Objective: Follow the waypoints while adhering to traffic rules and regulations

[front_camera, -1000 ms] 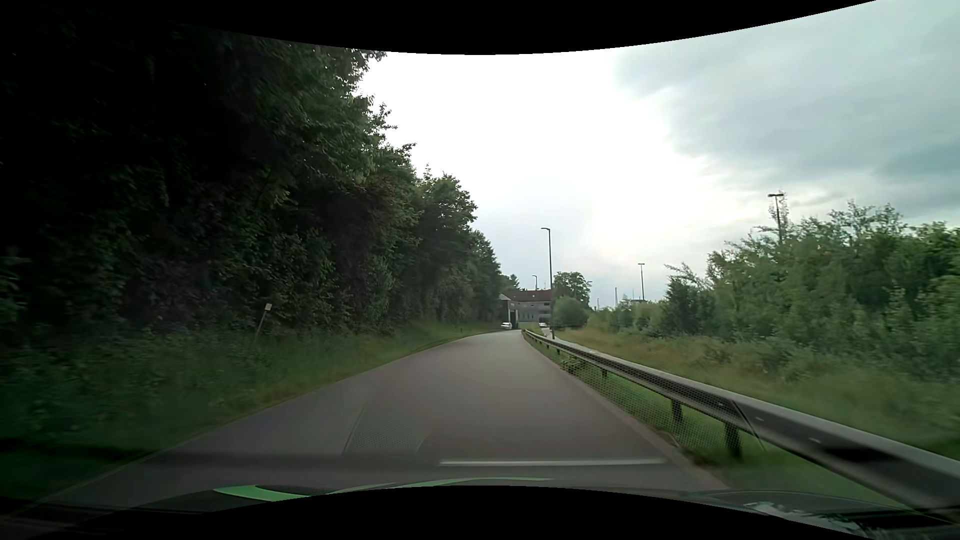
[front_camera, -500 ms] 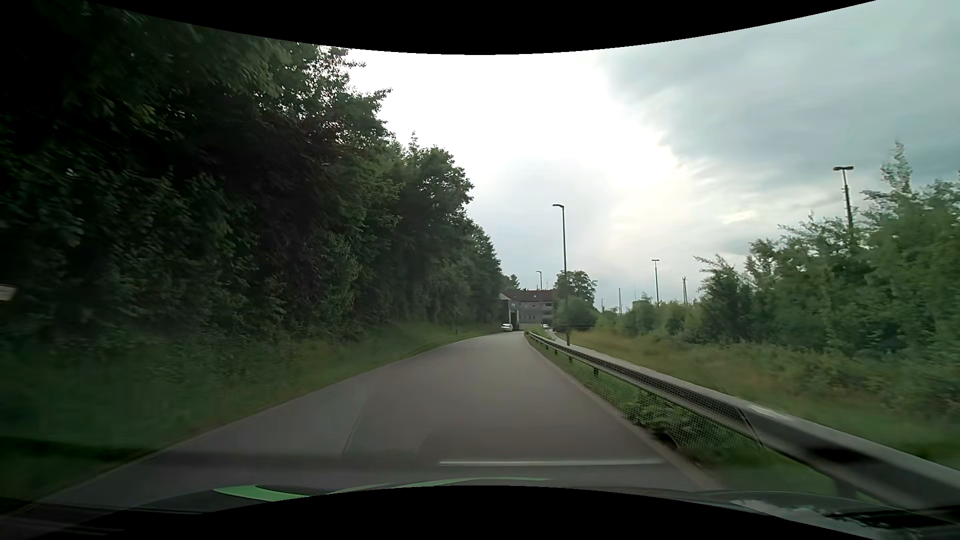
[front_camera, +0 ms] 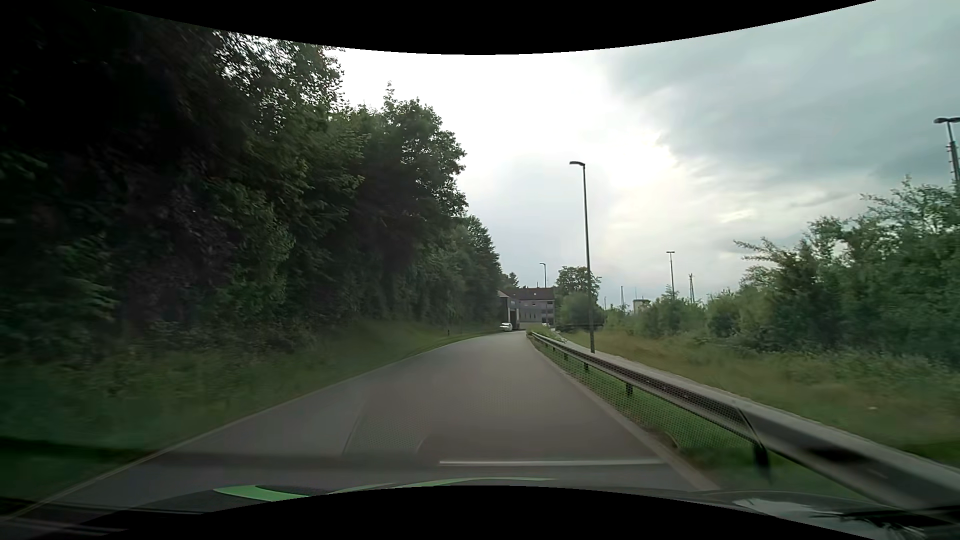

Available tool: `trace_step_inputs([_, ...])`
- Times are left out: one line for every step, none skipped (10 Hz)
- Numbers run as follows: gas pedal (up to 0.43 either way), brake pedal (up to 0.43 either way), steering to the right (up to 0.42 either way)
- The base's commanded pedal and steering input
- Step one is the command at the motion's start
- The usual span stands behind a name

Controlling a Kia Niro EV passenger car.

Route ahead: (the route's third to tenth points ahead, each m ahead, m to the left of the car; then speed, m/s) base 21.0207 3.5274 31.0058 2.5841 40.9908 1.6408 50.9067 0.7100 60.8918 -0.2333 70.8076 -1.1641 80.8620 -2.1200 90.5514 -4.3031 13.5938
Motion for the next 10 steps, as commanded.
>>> trace_step_inputs([0.087, 0.000, 0.001])
trace_step_inputs([0.087, 0.000, 0.001])
trace_step_inputs([0.087, 0.000, 0.001])
trace_step_inputs([0.087, 0.000, 0.001])
trace_step_inputs([0.087, 0.000, 0.002])
trace_step_inputs([0.087, 0.000, 0.003])
trace_step_inputs([0.087, 0.000, 0.003])
trace_step_inputs([0.087, 0.000, 0.003])
trace_step_inputs([0.087, 0.000, 0.003])
trace_step_inputs([0.087, 0.000, 0.003])
